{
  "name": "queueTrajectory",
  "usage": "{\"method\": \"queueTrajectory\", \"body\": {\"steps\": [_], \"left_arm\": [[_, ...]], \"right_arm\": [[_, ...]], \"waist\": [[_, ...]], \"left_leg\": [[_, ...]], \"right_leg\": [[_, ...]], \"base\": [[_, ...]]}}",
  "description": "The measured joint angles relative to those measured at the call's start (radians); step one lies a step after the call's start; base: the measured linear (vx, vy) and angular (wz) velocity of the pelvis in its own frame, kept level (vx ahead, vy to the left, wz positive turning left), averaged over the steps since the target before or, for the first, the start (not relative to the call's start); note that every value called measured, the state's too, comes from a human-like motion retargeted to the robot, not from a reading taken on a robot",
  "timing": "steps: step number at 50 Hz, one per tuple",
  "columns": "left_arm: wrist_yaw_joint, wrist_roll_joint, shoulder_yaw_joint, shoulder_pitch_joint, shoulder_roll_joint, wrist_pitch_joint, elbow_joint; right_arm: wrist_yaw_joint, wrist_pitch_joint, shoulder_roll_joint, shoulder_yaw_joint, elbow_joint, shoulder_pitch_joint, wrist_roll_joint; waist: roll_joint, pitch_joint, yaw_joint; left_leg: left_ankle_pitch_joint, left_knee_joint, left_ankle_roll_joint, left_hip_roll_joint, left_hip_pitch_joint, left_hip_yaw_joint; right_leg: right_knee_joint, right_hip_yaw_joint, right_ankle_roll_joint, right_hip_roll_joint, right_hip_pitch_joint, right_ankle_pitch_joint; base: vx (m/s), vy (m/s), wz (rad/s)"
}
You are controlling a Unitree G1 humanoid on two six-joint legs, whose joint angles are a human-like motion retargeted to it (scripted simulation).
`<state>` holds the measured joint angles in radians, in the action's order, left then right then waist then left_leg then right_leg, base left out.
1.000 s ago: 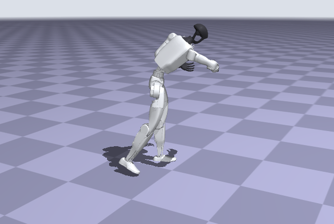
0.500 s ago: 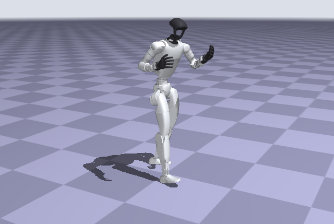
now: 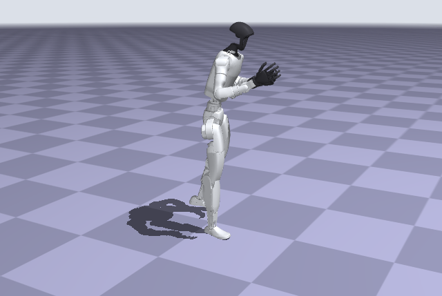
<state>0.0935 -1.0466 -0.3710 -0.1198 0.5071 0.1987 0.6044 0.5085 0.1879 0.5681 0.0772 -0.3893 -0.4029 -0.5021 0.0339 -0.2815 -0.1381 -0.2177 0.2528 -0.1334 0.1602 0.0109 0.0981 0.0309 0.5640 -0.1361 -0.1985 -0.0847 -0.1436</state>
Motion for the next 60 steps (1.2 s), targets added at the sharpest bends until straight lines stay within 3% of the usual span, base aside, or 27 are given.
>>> {"method": "queueTrajectory", "body": {"steps": [2, 5, 7, 8, 9, 12, 15, 18, 20, 22, 25, 28, 30, 33, 37, 40, 43, 47, 49, 50, 51, 52, 53, 55, 57, 58, 60], "left_arm": [[-0.013, -0.012, 0.046, 0.037, -0.003, -0.016, -0.003], [0.007, -0.02, 0.041, 0.059, -0.041, -0.02, -0.04], [0.001, -0.011, 0.002, 0.005, -0.074, -0.02, -0.1], [0.009, -0.013, -0.018, -0.039, -0.086, -0.009, -0.138], [-0.001, -0.015, -0.037, -0.081, -0.093, -0.004, -0.18], [-0.045, -0.028, -0.094, -0.148, -0.118, 0.001, -0.296], [-0.054, -0.058, -0.111, -0.106, -0.154, 0.013, -0.392], [-0.102, -0.217, -0.044, 0.013, -0.242, -0.006, -0.514], [-0.149, -0.367, 0.035, 0.109, -0.294, -0.059, -0.631], [-0.134, -0.47, 0.15, 0.169, -0.34, -0.091, -0.786], [-0.08, -0.438, 0.362, 0.208, -0.38, -0.087, -1.071], [-0.022, -0.341, 0.556, 0.219, -0.34, -0.065, -1.378], [0.034, -0.349, 0.678, 0.235, -0.29, -0.051, -1.526], [0.054, -0.403, 0.834, 0.282, -0.2, -0.001, -1.58], [0.049, -0.523, 1.056, 0.277, -0.063, 0.068, -1.522], [0.028, -0.642, 1.211, 0.2, 0.08, 0.156, -1.434], [-0.026, -0.716, 1.248, 0.095, 0.304, 0.22, -1.347], [-0.037, -0.689, 1.116, -0.104, 0.642, 0.253, -1.219], [0.065, -0.525, 0.968, -0.25, 0.816, 0.231, -1.196], [0.098, -0.355, 0.877, -0.329, 0.91, 0.195, -1.198], [0.034, -0.355, 0.763, -0.446, 0.952, 0.18, -1.123], [0.001, -0.287, 0.615, -0.59, 0.991, 0.157, -1.069], [0.031, -0.083, 0.4, -0.786, 1.027, 0.119, -1.056], [0.098, 0.305, -0.169, -1.303, 0.951, 0.025, -1.035], [0.138, 0.49, -0.844, -1.87, 0.69, -0.05, -1.099], [0.114, 0.588, -0.983, -1.945, 0.629, -0.054, -1.063], [-0.038, 0.961, -1.029, -1.947, 0.538, -0.048, -0.957]], "right_arm": [[-0.038, 0.01, -0.041, 0.073, -0.044, 0.08, -0.062], [0.084, 0.016, 0.039, 0.0, 0.082, -0.121, -0.049], [0.143, 0.011, 0.148, -0.141, 0.377, -0.425, -0.084], [0.28, -0.002, 0.212, -0.219, 0.612, -0.602, -0.06], [0.303, -0.039, 0.275, -0.311, 0.871, -0.772, -0.063], [0.162, -0.174, 0.41, -0.598, 1.517, -1.137, -0.146], [0.1, -0.214, 0.492, -0.778, 1.7, -1.213, -0.166], [0.186, -0.031, 0.538, -0.562, 1.432, -1.024, -0.28], [0.101, -0.006, 0.53, -0.322, 1.128, -0.72, -0.199], [0.105, 0.126, 0.428, -0.102, 0.826, -0.413, -0.306], [0.036, 0.196, 0.258, 0.044, 0.509, -0.078, -0.367], [-0.043, 0.21, 0.085, 0.081, 0.325, 0.123, -0.395], [-0.071, 0.186, -0.006, 0.088, 0.264, 0.229, -0.325], [-0.075, 0.156, -0.105, 0.088, 0.252, 0.368, -0.202], [-0.057, 0.131, -0.205, 0.058, 0.267, 0.497, -0.155], [-0.052, 0.118, -0.235, 0.054, 0.279, 0.556, -0.102], [-0.072, 0.108, -0.237, 0.029, 0.278, 0.568, -0.129], [-0.073, 0.104, -0.161, -0.086, 0.261, 0.522, -0.148], [-0.059, 0.098, -0.098, -0.179, 0.241, 0.468, -0.14], [-0.068, 0.095, -0.066, -0.228, 0.23, 0.438, -0.134], [-0.082, 0.09, -0.042, -0.288, 0.229, 0.401, -0.135], [-0.092, 0.087, -0.021, -0.342, 0.231, 0.366, -0.136], [-0.093, 0.088, -0.005, -0.383, 0.241, 0.336, -0.14], [-0.093, 0.087, 0.002, -0.397, 0.261, 0.337, -0.144], [-0.071, 0.086, -0.087, -0.337, 0.278, 0.372, -0.137], [-0.077, 0.078, -0.088, -0.322, 0.291, 0.365, -0.117], [-0.112, 0.081, -0.035, -0.275, 0.308, 0.381, -0.102]], "waist": [[0.001, -0.009, 0.003], [0.01, 0.012, 0.064], [0.02, 0.025, 0.144], [0.026, 0.024, 0.191], [0.034, 0.02, 0.24], [0.061, 0.012, 0.376], [0.085, -0.004, 0.44], [0.064, -0.03, 0.447], [0.065, -0.045, 0.447], [0.067, -0.071, 0.457], [0.029, -0.118, 0.471], [-0.032, -0.151, 0.468], [-0.056, -0.171, 0.452], [-0.094, -0.178, 0.441], [-0.161, -0.146, 0.432], [-0.206, -0.091, 0.399], [-0.246, -0.014, 0.326], [-0.338, 0.083, 0.197], [-0.396, 0.094, 0.106], [-0.423, 0.09, 0.053], [-0.445, 0.073, -0.013], [-0.465, 0.052, -0.079], [-0.483, 0.024, -0.146], [-0.508, -0.002, -0.239], [-0.465, -0.007, -0.273], [-0.464, -0.037, -0.323], [-0.493, -0.093, -0.424]], "left_leg": [[0.008, 0.018, -0.009, 0.024, -0.02, -0.034], [0.001, 0.083, -0.011, 0.062, -0.047, -0.001], [-0.012, 0.135, -0.009, 0.072, -0.067, 0.039], [-0.019, 0.155, -0.009, 0.069, -0.074, 0.049], [-0.026, 0.164, -0.008, 0.057, -0.081, 0.047], [-0.05, 0.135, -0.002, 0.001, -0.105, 0.017], [-0.067, 0.03, 0.001, -0.06, -0.127, -0.005], [-0.043, -0.087, -0.005, -0.101, -0.114, -0.029], [-0.017, -0.125, 0.012, -0.113, -0.098, -0.068], [-0.01, -0.12, 0.038, -0.102, -0.088, -0.113], [-0.026, -0.093, 0.044, -0.047, -0.065, -0.159], [-0.046, -0.084, 0.041, 0.012, -0.049, -0.183], [-0.059, -0.079, 0.051, 0.018, -0.041, -0.198], [-0.065, -0.082, 0.049, 0.009, -0.03, -0.205], [-0.076, -0.083, 0.031, -0.01, -0.005, -0.161], [-0.091, -0.093, 0.027, -0.041, 0.018, -0.113], [-0.106, -0.102, 0.003, -0.064, 0.038, -0.071], [-0.104, -0.084, -0.069, -0.047, 0.066, 0.024], [-0.095, -0.053, -0.089, -0.03, 0.079, 0.1], [-0.09, -0.031, -0.094, -0.021, 0.085, 0.14], [-0.085, 0.003, -0.087, -0.015, 0.086, 0.178], [-0.08, 0.043, -0.076, -0.009, 0.086, 0.212], [-0.076, 0.098, -0.058, -0.001, 0.083, 0.241], [-0.054, 0.213, -0.006, 0.008, 0.065, 0.282], [-0.028, 0.345, 0.04, 0.024, 0.017, 0.314], [-0.014, 0.397, 0.053, 0.028, 0.001, 0.331], [-0.001, 0.457, 0.063, 0.026, 0.0, 0.374]], "right_leg": [[-0.036, 0.04, 0.017, 0.009, 0.006, -0.032], [-0.118, 0.043, 0.042, 0.015, -0.014, -0.079], [-0.17, 0.019, 0.039, 0.014, -0.04, -0.098], [-0.187, 0.008, 0.03, 0.013, -0.047, -0.104], [-0.197, 0.0, 0.02, 0.011, -0.05, -0.106], [-0.19, 0.0, -0.01, 0.01, -0.043, -0.1], [-0.142, 0.059, -0.033, 0.013, -0.003, -0.09], [-0.09, 0.148, -0.03, 0.04, 0.074, -0.094], [-0.075, 0.198, -0.018, 0.06, 0.122, -0.106], [-0.085, 0.236, 0.003, 0.076, 0.156, -0.113], [-0.223, 0.249, 0.061, 0.08, 0.166, -0.124], [-0.568, 0.159, 0.091, 0.012, 0.059, -0.104], [-0.767, 0.047, 0.071, -0.046, -0.032, -0.079], [-0.872, -0.094, 0.028, -0.11, -0.126, -0.095], [-0.769, -0.08, 0.053, -0.247, -0.152, -0.129], [-0.57, 0.049, 0.058, -0.333, -0.132, -0.038], [-0.363, 0.118, 0.028, -0.327, -0.111, 0.062], [-0.264, 0.048, 0.033, -0.26, -0.121, 0.047], [-0.253, -0.006, 0.033, -0.226, -0.135, 0.033], [-0.246, -0.032, 0.029, -0.209, -0.141, 0.03], [-0.231, -0.056, 0.024, -0.194, -0.141, 0.031], [-0.214, -0.079, 0.019, -0.18, -0.137, 0.031], [-0.195, -0.101, 0.015, -0.168, -0.127, 0.032], [-0.147, -0.144, 0.018, -0.153, -0.103, 0.039], [-0.097, -0.189, 0.037, -0.137, -0.095, 0.05], [-0.081, -0.212, 0.045, -0.134, -0.092, 0.051], [-0.055, -0.265, 0.05, -0.13, -0.078, 0.051]], "base": [[0.13, -0.27, 1.06], [0.09, -0.2, 0.19], [0.06, -0.16, -0.43], [0.05, -0.14, -0.46], [0.05, -0.13, -0.37], [0.09, -0.11, 0.02], [0.12, -0.1, 0.91], [0.16, -0.1, 1.37], [0.18, -0.09, 1.24], [0.16, -0.08, 1.04], [0.13, -0.04, 0.75], [0.12, -0.01, 0.57], [0.14, -0.02, 0.59], [0.16, -0.03, 0.29], [0.2, -0.04, -0.37], [0.24, -0.07, -0.6], [0.29, -0.15, -0.61], [0.32, -0.21, -1.13], [0.32, -0.19, -1.57], [0.3, -0.18, -1.61], [0.29, -0.17, -1.57], [0.28, -0.16, -1.48], [0.28, -0.14, -1.39], [0.28, -0.11, -1.27], [0.29, -0.06, -1.26], [0.3, -0.01, -1.34], [0.34, 0.02, -1.54]]}}
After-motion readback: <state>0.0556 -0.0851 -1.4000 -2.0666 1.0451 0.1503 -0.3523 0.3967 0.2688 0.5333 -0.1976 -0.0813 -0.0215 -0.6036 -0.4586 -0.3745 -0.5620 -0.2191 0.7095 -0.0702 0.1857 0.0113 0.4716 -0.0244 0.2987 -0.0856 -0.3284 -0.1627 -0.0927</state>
